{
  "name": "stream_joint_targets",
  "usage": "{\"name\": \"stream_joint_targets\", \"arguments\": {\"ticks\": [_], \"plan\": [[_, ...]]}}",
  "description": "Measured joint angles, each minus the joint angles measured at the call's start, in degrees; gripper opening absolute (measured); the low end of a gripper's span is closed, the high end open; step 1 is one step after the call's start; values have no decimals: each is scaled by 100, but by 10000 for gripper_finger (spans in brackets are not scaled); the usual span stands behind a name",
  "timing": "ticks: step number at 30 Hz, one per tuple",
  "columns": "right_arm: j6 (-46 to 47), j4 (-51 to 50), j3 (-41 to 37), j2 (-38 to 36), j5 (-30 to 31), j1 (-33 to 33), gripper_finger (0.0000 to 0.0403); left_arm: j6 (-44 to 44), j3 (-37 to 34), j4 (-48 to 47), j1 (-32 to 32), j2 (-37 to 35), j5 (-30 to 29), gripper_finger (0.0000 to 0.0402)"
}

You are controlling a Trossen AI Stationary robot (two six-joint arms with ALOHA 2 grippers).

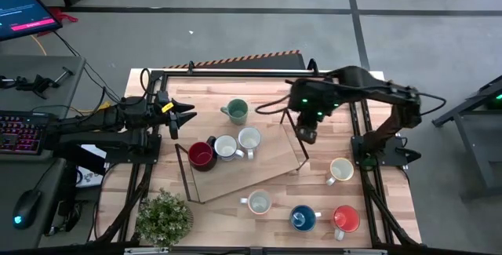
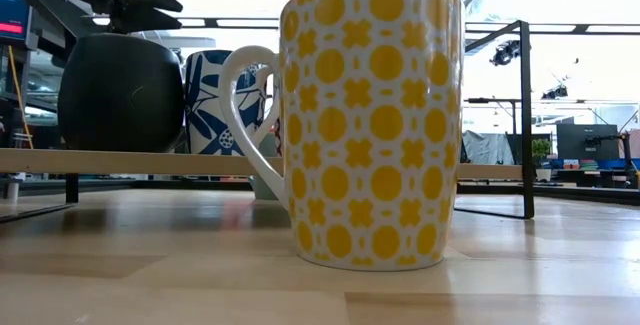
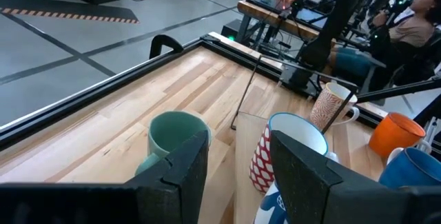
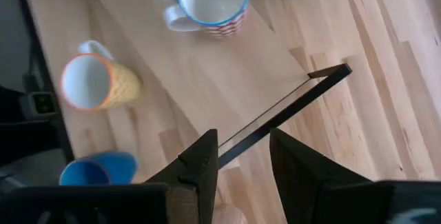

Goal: Place coffee mugs
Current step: Put the orange pattern mug on the shelf

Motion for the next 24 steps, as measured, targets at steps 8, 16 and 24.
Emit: {"name": "stream_joint_targets", "arguments": {"ticks": [8, 16, 24], "plan": [[634, 0, -4, -672, 937, 801, 110, -2, 0, 0, -1, 0, 0, 147], [1327, 1, -4, -1104, 2695, 1981, 110, -8, 0, 2, -2, 1, 0, 147], [1488, 1, -4, -1107, 4191, 2864, 110, -9, 0, 0, -2, 0, -2, 147]]}}
